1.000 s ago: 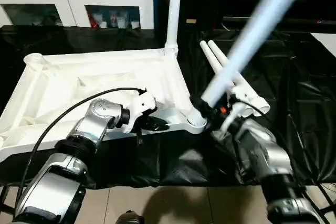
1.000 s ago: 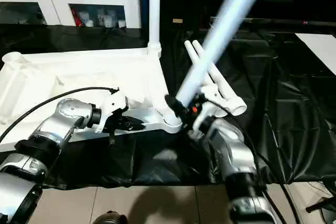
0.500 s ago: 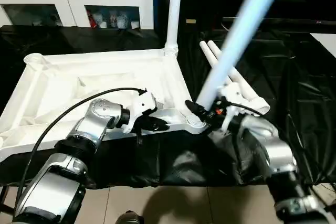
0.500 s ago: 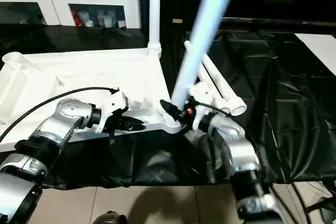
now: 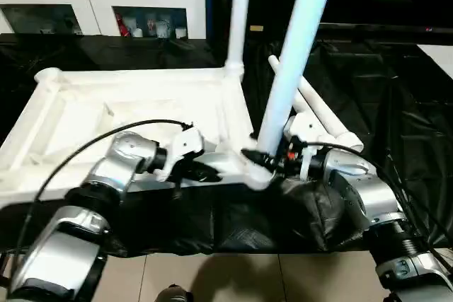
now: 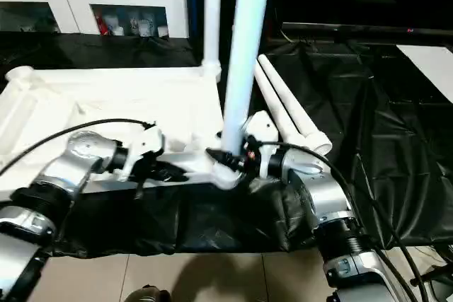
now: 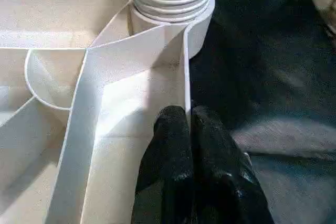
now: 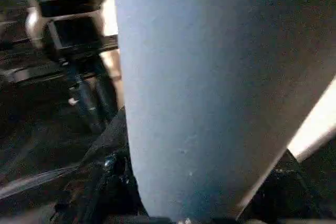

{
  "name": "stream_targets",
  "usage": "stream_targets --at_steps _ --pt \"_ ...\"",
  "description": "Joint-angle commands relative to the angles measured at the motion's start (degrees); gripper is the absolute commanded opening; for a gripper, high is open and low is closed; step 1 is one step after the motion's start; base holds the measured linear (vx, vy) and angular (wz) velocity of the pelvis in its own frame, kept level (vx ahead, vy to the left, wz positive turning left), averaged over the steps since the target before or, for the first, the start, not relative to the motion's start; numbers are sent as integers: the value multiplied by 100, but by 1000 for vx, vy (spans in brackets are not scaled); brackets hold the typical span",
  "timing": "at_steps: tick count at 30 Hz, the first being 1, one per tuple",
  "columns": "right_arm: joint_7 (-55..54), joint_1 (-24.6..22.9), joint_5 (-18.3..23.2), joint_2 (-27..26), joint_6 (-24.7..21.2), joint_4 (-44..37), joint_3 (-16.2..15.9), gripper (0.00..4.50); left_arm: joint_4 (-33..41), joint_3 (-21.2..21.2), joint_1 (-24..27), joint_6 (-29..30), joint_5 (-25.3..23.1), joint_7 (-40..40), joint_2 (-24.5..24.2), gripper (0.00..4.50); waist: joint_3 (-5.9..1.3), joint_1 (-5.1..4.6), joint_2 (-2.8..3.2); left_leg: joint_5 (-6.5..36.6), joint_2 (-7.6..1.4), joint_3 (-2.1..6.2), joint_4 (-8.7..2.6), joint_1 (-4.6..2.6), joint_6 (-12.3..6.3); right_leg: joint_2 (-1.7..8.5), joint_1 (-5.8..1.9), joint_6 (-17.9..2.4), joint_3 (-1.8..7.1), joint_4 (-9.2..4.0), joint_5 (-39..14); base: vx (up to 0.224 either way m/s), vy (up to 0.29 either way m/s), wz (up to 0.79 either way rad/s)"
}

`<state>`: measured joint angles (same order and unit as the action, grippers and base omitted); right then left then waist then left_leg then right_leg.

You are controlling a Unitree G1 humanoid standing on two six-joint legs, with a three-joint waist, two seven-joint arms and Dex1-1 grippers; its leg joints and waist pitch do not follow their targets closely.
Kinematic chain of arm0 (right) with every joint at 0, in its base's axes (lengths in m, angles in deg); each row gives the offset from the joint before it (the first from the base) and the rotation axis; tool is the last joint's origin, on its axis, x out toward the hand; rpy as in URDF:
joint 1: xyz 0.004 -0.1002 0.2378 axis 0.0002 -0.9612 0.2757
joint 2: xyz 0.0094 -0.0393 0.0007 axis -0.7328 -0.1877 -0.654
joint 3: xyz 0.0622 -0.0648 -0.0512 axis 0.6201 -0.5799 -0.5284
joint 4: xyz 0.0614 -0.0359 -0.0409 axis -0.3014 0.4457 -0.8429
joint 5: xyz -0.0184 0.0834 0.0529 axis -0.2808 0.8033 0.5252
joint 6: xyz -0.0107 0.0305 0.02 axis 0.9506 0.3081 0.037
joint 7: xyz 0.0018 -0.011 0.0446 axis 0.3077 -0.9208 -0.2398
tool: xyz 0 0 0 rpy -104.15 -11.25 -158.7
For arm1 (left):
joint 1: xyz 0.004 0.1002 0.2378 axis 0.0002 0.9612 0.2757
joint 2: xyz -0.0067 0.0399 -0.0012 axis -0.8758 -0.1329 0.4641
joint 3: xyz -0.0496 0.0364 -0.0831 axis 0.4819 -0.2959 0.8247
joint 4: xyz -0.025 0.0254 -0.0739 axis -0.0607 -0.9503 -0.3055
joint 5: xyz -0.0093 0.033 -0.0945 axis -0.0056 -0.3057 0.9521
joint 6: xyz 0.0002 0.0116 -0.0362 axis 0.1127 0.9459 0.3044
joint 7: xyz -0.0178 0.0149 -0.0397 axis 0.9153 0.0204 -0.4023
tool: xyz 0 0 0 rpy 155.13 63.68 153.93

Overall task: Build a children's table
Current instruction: Insert table leg to table base

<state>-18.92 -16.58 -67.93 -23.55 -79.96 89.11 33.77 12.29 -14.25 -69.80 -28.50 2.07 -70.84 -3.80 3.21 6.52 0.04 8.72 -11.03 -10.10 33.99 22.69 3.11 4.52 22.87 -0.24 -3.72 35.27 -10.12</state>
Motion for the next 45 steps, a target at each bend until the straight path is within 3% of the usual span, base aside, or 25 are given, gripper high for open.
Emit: stream_targets --at_steps 1,6,9,11,14,18,21,22,23,25,32,34,36,38,40,45 --pt "342 -301 -115 66 -173 261 -433 190 82 -90 -265 -183 26 -295 -1 0 -374 1 61 2162 -253 81 -481 -203 98 422 -191 -1253 250 -465 -1707 0 0 0" --pt "550 -296 -108 77 -105 249 -483 190 -84 -94 -358 -237 -50 -331 -12 0 -360 12 59 2419 -262 104 -502 -243 201 453 -174 -1174 263 -510 -2134 0 0 0" --pt "21 -93 -180 -185 30 587 -241 190 -280 124 -518 5 -104 472 150 0 -329 -9 57 2630 -259 119 -506 -269 264 468 -142 -1125 263 -545 -2509 0 0 0" --pt "-406 61 -259 -327 114 834 -87 190 -325 245 -580 202 -94 921 245 0 -314 -12 51 2847 -246 139 -488 -328 329 496 -107 -1041 252 -603 -2981 0 0 0" --pt "-1143 324 -341 -539 181 1238 151 190 -286 388 -629 476 -49 1347 363 0 -318 -67 42 2817 -235 188 -509 -278 370 502 -147 -865 213 -630 -3283 0 0 0" --pt "-2461 847 -455 -942 45 2061 429 190 200 550 -563 1289 -104 2213 634 0 -341 -183 33 2704 -221 194 -527 -221 394 477 -157 -926 208 -579 -2897 0 0 0" --pt "-2786 1022 -499 -1097 -1 2356 460 190 512 630 -496 1674 -151 2664 844 0 -348 -182 38 2540 -206 148 -500 -237 296 448 -141 -1016 225 -587 -2557 0 0 0" --pt "-2793 1026 -499 -1103 -1 2363 463 190 522 632 -493 1682 -153 2680 851 0 -356 -185 -18 2471 -215 134 -498 -234 272 449 -146 -1051 232 -574 -2453 0 0 0" --pt "-2838 1054 -500 -1142 2 2405 483 190 589 638 -474 1731 -164 2783 897 0 -355 -160 9 2345 -201 123 -488 -230 209 445 -152 -1056 234 -578 -2373 0 0 0" --pt "-2917 1126 -481 -1275 -31 2509 560 190 841 553 -342 1772 -167 2831 1017 0 -378 -146 -8 2037 -211 103 -486 -197 120 433 -187 -1116 243 -531 -1956 0 0 0" --pt "-2738 1180 -487 -1424 299 2617 518 190 1128 468 -176 1854 -105 2677 994 0 -400 -162 17 1732 -208 77 -483 -174 40 401 -222 -1208 241 -472 -1367 0 0 0" --pt "-2792 1215 -518 -1438 395 2641 538 246 1255 462 -123 1920 -61 2635 986 0 -388 -173 29 1809 -202 72 -485 -184 55 393 -210 -1217 241 -484 -1442 0 0 0" --pt "-2860 1269 -534 -1443 488 2705 624 246 1396 435 -50 1950 -59 2593 959 0 -375 -189 35 1975 -205 78 -495 -198 87 396 -197 -1186 245 -512 -1695 0 0 0" --pt "-2819 1333 -466 -1433 579 2752 758 276 1509 405 32 1847 -60 2508 899 0 -385 -196 37 2006 -210 84 -493 -201 105 409 -195 -1178 250 -519 -1770 0 0 0" --pt "-2683 1341 -423 -1401 621 2723 782 298 1588 423 82 1737 4 2403 864 0 -389 -203 37 1944 -214 83 -496 -190 91 398 -201 -1184 249 -508 -1656 0 0 0" --pt "-2084 1248 -392 -1184 693 2559 663 339 1801 393 222 1456 155 1934 676 0 -429 -192 46 1483 -210 52 -457 -165 -63 369 -234 -1399 246 -411 -763 0 0 0"
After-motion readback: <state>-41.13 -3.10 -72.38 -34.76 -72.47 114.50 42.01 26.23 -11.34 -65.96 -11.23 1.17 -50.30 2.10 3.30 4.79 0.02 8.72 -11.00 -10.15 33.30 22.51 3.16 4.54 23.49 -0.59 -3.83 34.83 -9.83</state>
